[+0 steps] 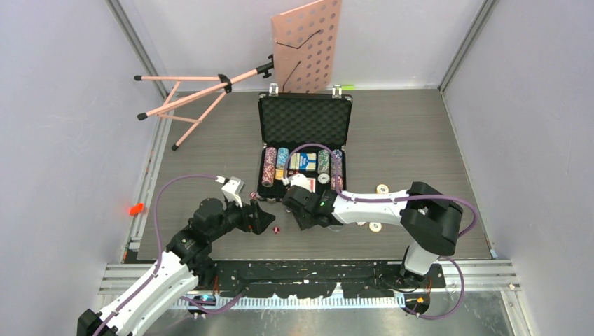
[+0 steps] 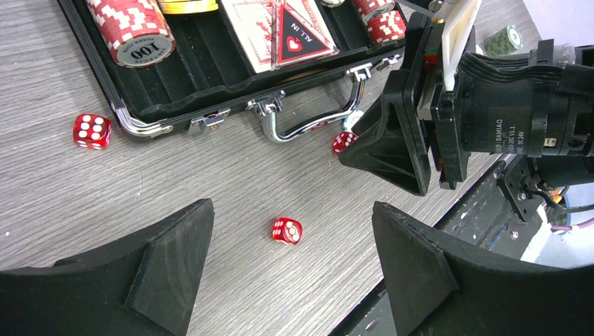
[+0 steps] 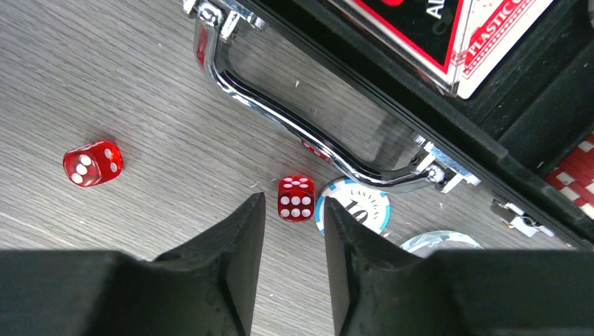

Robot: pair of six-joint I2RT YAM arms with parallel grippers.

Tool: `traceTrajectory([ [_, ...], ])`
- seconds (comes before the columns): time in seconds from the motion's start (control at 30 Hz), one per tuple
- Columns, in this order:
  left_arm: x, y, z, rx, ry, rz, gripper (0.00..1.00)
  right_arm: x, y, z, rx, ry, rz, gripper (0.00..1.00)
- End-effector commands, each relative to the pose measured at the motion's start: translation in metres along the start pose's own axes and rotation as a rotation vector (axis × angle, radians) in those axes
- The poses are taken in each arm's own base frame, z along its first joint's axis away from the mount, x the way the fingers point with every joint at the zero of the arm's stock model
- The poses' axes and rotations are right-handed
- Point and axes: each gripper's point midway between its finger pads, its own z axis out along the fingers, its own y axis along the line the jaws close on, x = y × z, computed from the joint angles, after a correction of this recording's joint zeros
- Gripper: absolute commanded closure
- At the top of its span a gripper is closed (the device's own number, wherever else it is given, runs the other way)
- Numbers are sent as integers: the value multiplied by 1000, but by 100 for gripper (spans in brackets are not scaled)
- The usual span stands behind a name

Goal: Pack up texas hold em set

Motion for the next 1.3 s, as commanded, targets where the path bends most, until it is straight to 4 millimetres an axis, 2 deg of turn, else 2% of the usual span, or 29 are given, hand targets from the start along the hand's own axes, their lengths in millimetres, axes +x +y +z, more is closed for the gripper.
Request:
traceTrajectory([
  [0.0, -7, -3, 0, 9, -25, 15, 14, -30, 7, -14, -10, -80, 20, 54],
  [0.1, -7, -3, 0, 9, -25, 14, 14, -30, 6, -13, -2, -78, 15, 52],
  [0.33, -7, -3, -1, 10, -28, 14, 14, -30, 6, -10, 8, -72, 12, 62],
  [0.5, -7, -3, -1, 11, -26, 14, 14, -28, 6, -6, 15, -62, 12, 63],
  [0.63, -7, -3, -1, 12, -27, 14, 14, -26, 5, -5, 21, -55, 13, 59],
  [1.03, -7, -3, 0, 11, -27, 16, 14, -21, 6, 0, 20, -35, 11, 65],
  [1.27, -7, -3, 0, 12, -25, 16, 14, -26, 6, -4, 19, -50, 19, 69],
])
